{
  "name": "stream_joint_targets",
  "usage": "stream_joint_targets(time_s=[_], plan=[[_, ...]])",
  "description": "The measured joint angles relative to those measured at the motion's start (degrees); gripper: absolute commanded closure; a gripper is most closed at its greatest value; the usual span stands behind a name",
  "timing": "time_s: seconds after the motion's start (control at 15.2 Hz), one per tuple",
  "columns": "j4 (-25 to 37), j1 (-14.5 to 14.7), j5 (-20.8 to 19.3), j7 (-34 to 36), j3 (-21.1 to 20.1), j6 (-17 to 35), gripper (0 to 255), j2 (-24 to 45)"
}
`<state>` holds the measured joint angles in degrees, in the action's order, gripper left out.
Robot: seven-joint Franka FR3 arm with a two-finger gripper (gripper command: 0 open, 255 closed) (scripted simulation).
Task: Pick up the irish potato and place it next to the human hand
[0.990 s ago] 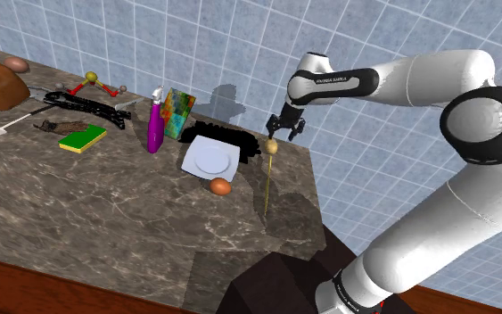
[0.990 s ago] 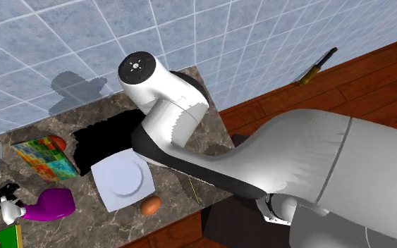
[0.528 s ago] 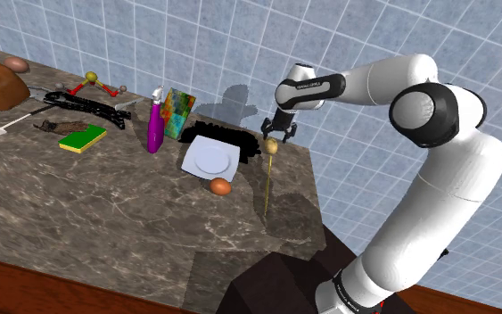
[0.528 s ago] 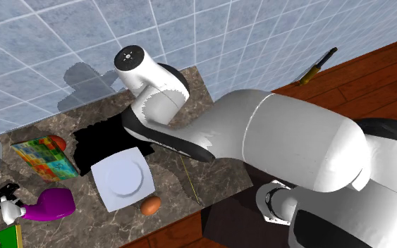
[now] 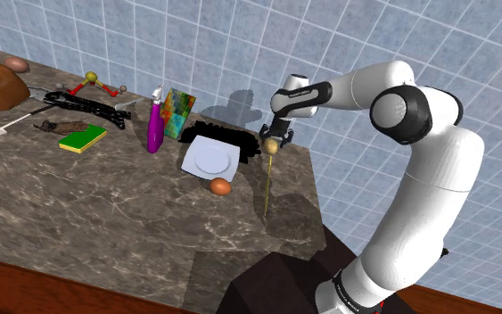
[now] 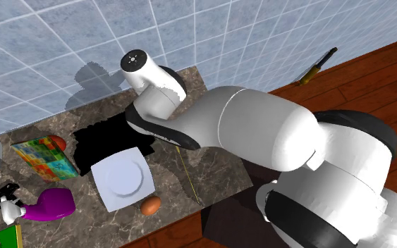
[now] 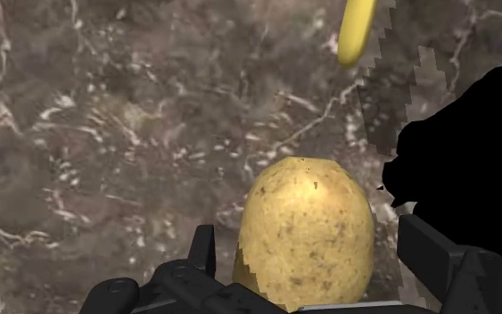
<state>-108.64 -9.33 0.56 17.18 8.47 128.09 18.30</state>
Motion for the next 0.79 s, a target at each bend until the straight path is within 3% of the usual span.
stream_joint_targets(time_s=[0.53,0.59,0.79], plan=[[-0.58,-0.12,0.20,-0.15,-0.05,1.71,0,1.11],[-0.58,-0.12,0.20,-0.15,-0.05,1.71,255,1.11],[-0.56,-0.12,0.20,-0.15,-0.06,1.72,255,1.10]])
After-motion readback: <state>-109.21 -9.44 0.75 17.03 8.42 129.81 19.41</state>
